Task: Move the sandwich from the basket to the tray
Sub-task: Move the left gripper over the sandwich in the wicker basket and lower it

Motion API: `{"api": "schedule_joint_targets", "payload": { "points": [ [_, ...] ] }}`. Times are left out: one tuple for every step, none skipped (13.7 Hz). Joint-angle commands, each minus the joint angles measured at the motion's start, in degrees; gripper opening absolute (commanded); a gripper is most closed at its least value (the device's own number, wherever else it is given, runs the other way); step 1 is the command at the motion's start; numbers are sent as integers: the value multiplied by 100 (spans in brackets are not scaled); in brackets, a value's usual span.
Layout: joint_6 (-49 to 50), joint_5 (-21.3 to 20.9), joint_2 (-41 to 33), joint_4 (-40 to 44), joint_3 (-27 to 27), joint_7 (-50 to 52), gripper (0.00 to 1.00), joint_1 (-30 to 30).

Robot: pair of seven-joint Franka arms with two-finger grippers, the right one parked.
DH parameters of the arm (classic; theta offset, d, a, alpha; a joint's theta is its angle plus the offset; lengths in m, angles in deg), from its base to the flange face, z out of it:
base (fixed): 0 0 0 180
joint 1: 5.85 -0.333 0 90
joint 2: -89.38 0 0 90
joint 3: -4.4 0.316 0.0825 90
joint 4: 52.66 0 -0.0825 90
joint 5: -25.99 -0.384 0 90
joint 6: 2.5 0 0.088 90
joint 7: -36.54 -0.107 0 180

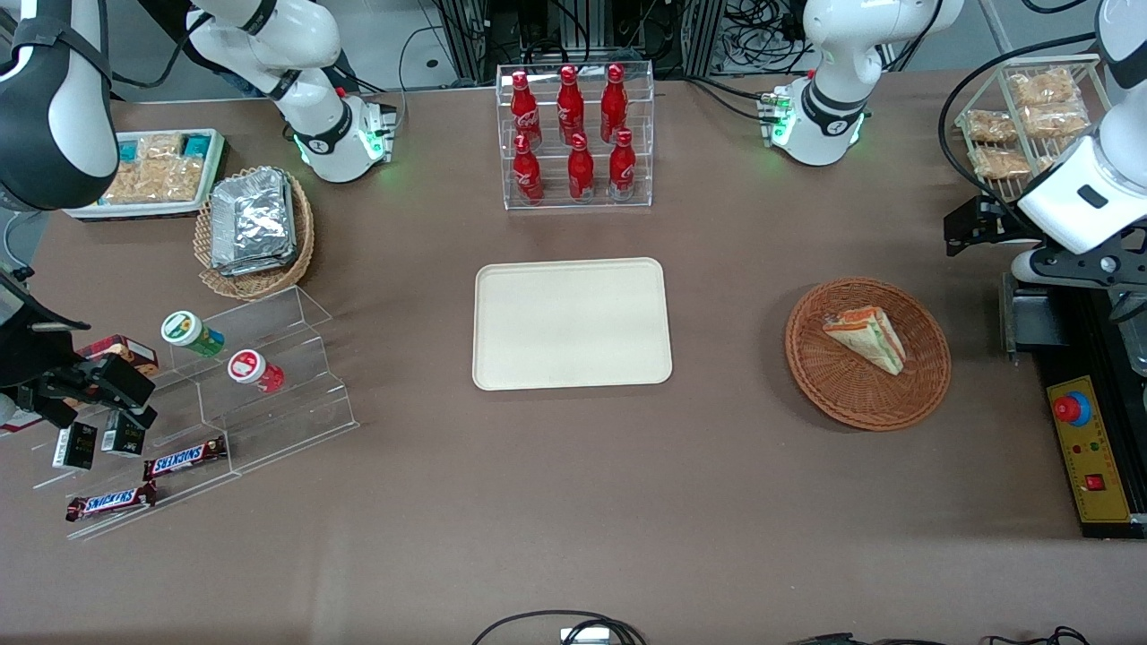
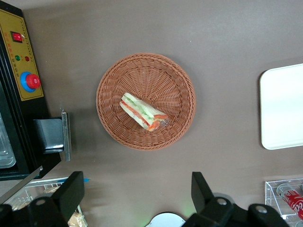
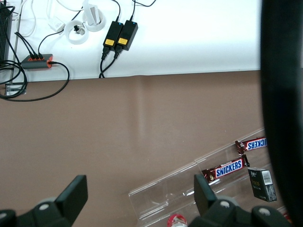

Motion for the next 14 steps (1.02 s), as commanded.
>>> {"api": "schedule_joint_targets", "payload": {
  "points": [
    [-68, -121, 2, -62, 3, -85, 100, 23],
    [-77, -121, 11, -45, 3, -50, 100, 23],
    [-103, -138, 54, -36, 12, -49, 100, 5],
    [-208, -156, 81, -80, 21, -32, 100, -12],
    [-322, -165, 81, -245, 30, 160, 100, -13],
    [-645, -165, 11, -604, 30, 414, 100, -30],
    [-988, -165, -94, -1016, 47, 495, 100, -48],
    [-1339, -165, -182, -1438, 65, 504, 100, -100],
    [-1656, -156, -235, -1782, 65, 522, 100, -222],
    [-1877, -156, -270, -2038, 65, 565, 100, -293],
    [-2088, -147, -271, -2275, 65, 705, 100, -329],
    [-2360, -147, -279, -2538, 65, 933, 100, -329],
    [-2623, -147, -305, -2802, 65, 1170, 100, -329],
    [-2904, -147, -358, -3092, 56, 1416, 100, -329]
  ]
}}
